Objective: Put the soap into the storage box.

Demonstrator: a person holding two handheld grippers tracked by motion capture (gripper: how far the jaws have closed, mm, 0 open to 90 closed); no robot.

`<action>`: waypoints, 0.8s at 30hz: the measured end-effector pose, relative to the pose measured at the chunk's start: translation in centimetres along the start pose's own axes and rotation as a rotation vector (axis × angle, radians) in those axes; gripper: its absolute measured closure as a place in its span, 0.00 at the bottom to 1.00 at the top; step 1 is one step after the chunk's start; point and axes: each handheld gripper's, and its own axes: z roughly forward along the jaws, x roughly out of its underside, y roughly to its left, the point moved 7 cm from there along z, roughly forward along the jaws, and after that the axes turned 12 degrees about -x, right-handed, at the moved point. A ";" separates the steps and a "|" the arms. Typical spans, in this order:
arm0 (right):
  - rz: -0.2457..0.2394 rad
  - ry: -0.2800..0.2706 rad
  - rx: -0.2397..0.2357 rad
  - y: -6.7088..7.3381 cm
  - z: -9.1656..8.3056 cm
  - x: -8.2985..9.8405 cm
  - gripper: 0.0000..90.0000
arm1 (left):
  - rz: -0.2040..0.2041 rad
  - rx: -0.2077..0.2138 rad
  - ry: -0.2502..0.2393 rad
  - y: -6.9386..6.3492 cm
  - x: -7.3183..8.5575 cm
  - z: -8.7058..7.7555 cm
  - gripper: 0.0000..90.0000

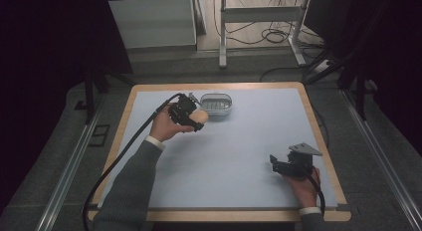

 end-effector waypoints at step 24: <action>-0.001 -0.001 0.000 0.0 0.0 0.0 0.11 | 0.004 0.019 -0.010 -0.3 -2.5 1.1 0.37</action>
